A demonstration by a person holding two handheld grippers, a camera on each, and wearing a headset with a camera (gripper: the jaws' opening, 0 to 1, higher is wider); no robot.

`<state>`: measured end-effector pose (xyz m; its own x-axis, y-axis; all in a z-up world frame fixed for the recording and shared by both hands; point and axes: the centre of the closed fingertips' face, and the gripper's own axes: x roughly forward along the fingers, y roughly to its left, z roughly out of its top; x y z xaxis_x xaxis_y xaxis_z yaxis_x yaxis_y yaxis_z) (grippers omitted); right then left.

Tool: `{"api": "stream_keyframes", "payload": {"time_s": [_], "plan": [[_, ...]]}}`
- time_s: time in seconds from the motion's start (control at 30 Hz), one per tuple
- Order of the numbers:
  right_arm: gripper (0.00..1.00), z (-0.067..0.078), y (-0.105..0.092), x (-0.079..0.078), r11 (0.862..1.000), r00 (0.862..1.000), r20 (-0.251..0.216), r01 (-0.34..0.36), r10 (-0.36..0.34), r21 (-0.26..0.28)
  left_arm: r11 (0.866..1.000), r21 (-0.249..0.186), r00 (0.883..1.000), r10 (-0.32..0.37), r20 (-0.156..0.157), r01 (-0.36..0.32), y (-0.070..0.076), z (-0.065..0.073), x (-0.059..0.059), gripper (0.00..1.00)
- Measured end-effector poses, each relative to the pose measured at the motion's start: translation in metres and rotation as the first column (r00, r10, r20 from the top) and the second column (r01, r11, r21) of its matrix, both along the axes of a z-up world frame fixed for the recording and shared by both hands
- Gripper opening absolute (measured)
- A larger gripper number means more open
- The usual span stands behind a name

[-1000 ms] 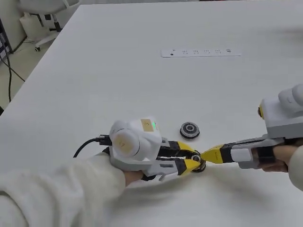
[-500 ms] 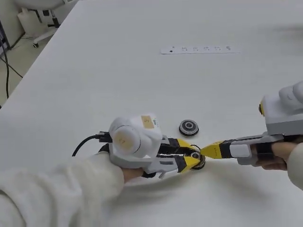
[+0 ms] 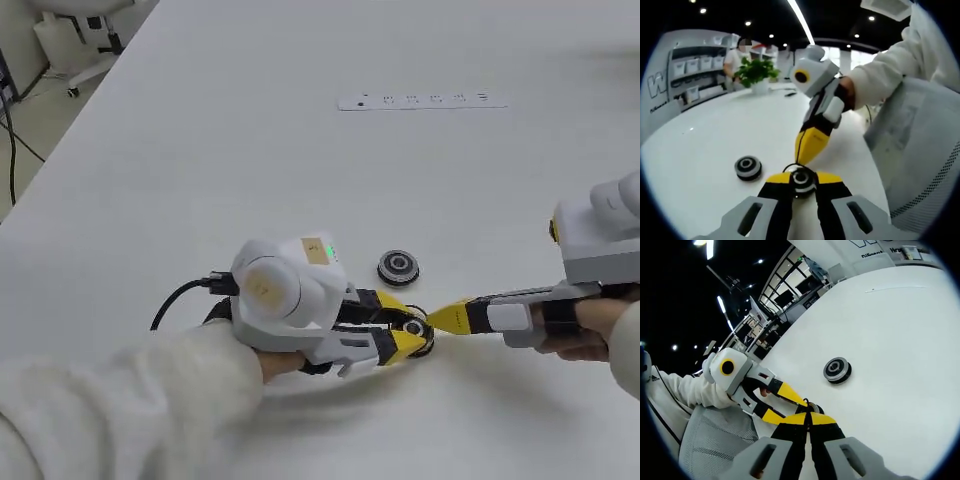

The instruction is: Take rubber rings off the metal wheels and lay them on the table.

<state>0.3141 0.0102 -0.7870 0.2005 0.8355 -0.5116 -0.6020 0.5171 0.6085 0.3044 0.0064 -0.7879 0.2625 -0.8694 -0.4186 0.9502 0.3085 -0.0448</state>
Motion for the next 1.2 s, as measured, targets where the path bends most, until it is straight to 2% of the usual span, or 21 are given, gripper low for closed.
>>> {"api": "stream_keyframes", "payload": {"time_s": [0.17, 0.27, 0.4, 0.53, 0.63, 0.77, 0.87, 1.1, 1.2], "plan": [[0.00, 0.004, 0.000, 0.000, 1.000, 1.000, 0.002, 0.005, -0.005, 0.011, 1.000, 0.019, 0.999, -0.021, 0.030, 0.020, -0.001, 0.003, -0.004, 0.22], [0.00, 0.007, 0.000, 0.001, 1.000, 1.000, 0.001, 0.010, -0.010, 0.017, 1.000, 0.005, 0.999, -0.017, 0.036, 0.017, 0.000, 0.009, -0.004, 0.26], [0.00, 0.010, -0.001, 0.002, 1.000, 1.000, -0.001, 0.019, -0.019, 0.020, 1.000, 0.001, 0.999, -0.010, 0.045, 0.010, 0.003, 0.014, -0.005, 0.36], [0.00, 0.015, -0.001, 0.003, 0.999, 1.000, 0.008, 0.021, -0.022, 0.026, 1.000, -0.008, 0.999, -0.014, 0.047, 0.015, 0.008, 0.021, -0.008, 0.40], [0.00, 0.019, -0.001, 0.005, 0.999, 1.000, 0.017, 0.025, -0.026, 0.033, 1.000, -0.017, 0.998, -0.003, 0.057, 0.004, 0.011, 0.027, -0.004, 0.49], [0.00, 0.026, -0.001, 0.006, 0.999, 0.999, 0.033, 0.029, -0.030, 0.034, 0.999, -0.046, 0.998, 0.025, 0.053, -0.023, 0.015, 0.036, 0.000, 0.57], [0.00, 0.034, 0.000, 0.007, 0.998, 0.998, 0.049, 0.031, -0.033, 0.046, 0.999, -0.045, 0.998, 0.026, 0.053, -0.024, 0.016, 0.037, 0.000, 0.60], [0.00, 0.043, 0.001, 0.010, 0.997, 0.998, 0.051, 0.044, -0.048, 0.070, 0.997, -0.061, 0.998, 0.044, 0.054, -0.040, 0.023, 0.048, -0.002, 0.68], [0.00, 0.049, 0.001, 0.009, 0.997, 0.997, 0.059, 0.037, -0.042, 0.074, 0.997, -0.055, 0.998, 0.048, 0.045, -0.046, 0.027, 0.046, -0.003, 0.74]]}}
